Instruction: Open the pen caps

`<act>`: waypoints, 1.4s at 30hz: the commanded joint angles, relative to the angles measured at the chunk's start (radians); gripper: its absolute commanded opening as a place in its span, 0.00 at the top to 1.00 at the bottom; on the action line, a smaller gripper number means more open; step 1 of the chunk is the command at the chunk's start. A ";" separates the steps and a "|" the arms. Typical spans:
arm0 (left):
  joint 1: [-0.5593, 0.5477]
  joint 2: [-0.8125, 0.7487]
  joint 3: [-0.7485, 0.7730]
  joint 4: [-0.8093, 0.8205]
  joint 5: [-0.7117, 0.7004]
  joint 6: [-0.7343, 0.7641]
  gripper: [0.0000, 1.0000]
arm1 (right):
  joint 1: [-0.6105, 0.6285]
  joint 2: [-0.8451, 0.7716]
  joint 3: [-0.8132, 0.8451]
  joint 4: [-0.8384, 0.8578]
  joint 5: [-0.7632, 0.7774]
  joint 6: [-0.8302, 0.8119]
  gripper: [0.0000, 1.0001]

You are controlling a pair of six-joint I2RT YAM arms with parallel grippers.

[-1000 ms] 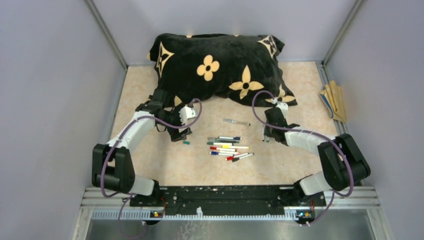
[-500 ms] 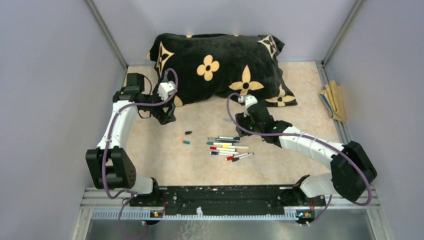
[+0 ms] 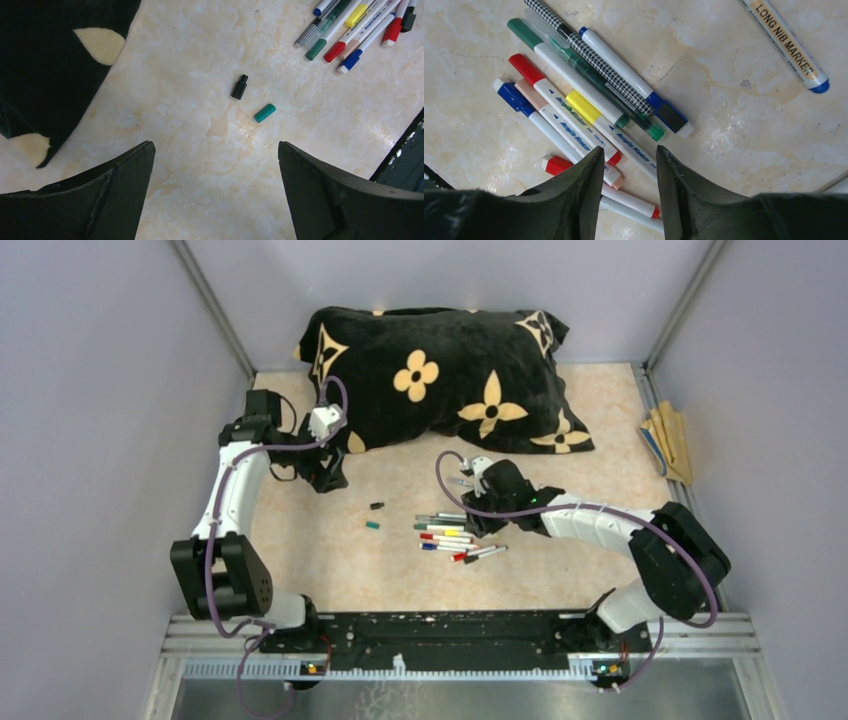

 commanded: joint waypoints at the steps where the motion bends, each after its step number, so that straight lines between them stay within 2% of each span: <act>1: 0.003 -0.012 -0.008 -0.026 0.017 0.011 0.01 | 0.010 -0.011 -0.044 0.031 -0.019 0.019 0.58; 12: 0.003 -0.031 -0.026 -0.040 0.029 0.042 0.01 | 0.025 -0.010 -0.088 0.043 0.015 0.066 0.61; 29: 0.002 -0.033 -0.021 -0.065 0.073 0.070 0.01 | 0.127 0.040 -0.054 0.017 0.109 0.020 0.77; 31: 0.003 -0.033 -0.021 -0.068 0.074 0.074 0.01 | 0.127 0.039 -0.038 0.008 0.126 0.007 0.80; 37: 0.002 -0.039 -0.027 -0.108 0.118 0.129 0.01 | 0.128 -0.007 0.022 -0.048 0.156 -0.032 0.99; 42: 0.002 -0.091 -0.082 -0.114 0.216 0.239 0.01 | 0.129 -0.080 0.057 -0.090 0.126 -0.039 1.00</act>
